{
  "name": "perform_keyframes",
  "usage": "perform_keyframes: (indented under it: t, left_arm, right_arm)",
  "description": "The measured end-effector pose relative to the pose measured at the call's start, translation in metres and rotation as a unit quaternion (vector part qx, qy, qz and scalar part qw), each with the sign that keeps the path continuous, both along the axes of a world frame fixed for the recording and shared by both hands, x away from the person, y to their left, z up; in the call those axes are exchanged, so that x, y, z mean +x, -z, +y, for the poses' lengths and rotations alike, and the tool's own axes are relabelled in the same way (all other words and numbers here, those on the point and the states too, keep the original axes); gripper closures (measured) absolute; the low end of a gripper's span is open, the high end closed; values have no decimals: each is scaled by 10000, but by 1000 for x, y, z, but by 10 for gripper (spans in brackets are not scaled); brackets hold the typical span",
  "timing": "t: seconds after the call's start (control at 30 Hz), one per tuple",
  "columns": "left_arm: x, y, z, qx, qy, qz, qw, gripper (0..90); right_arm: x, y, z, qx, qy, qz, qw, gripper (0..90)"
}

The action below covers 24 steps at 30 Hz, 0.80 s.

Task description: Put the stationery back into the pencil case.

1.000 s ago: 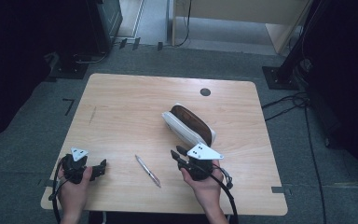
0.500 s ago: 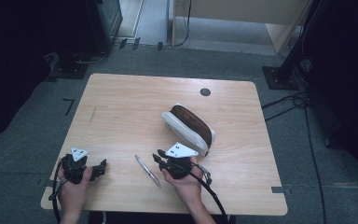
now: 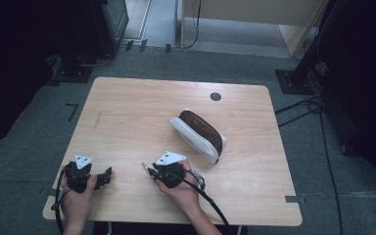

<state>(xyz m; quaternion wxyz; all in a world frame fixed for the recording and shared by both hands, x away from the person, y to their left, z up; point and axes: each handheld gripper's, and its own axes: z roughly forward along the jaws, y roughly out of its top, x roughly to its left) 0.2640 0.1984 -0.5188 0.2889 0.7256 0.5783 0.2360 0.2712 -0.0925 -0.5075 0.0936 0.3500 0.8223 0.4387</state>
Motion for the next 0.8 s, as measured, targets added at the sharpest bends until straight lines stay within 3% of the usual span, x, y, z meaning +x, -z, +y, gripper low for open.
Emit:
perform_keyframes:
  t: [0.4,0.53,0.8]
  left_arm:
    - [0,0,0,0,0,0,10000,32]
    - [0,0,0,0,0,0,10000,32]
    - [0,0,0,-1,0,-1,10000,32]
  right_arm:
    - [5,9,16,-460,-147,98,9988,755]
    - [4,7,15,-613,-139,6,9980,800]
    - [1,4,3,-708,-41,-116,9974,805]
